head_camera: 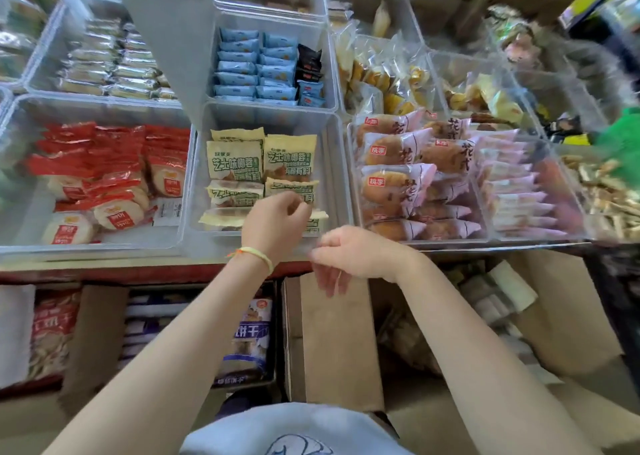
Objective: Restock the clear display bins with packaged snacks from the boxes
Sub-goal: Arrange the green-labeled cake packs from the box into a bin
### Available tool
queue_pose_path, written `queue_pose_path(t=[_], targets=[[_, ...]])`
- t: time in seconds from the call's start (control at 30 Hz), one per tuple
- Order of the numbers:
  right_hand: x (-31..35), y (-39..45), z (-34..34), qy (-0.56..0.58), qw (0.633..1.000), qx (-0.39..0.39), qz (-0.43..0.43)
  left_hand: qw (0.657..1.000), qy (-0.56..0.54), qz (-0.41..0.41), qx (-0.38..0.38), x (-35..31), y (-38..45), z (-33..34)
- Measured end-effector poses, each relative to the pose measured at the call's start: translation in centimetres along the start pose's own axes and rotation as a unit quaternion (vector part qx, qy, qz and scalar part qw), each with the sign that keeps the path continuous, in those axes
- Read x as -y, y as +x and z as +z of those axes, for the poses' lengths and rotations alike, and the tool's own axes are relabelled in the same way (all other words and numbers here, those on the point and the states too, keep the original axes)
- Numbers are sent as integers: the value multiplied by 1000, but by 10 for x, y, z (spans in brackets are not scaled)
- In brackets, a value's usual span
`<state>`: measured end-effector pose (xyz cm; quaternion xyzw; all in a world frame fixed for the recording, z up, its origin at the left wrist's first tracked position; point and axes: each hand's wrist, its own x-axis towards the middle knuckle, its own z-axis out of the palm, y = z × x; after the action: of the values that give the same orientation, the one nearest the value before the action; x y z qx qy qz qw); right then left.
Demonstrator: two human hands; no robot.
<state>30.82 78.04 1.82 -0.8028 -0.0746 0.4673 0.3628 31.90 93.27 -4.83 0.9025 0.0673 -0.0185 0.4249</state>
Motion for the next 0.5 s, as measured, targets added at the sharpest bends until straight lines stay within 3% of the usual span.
queue_pose_path(t=[0.1,0.33,0.5], targets=[[-39,-16,13,-89,988,72,105,997,-19,-9,76,-11,-26,28],[-145,-15,-2,-161,960,32,228,950,116,-22,291,-30,-75,107],[-215,-12,-22,-244,944,-41,220,937,201,-104,267,-34,-106,168]])
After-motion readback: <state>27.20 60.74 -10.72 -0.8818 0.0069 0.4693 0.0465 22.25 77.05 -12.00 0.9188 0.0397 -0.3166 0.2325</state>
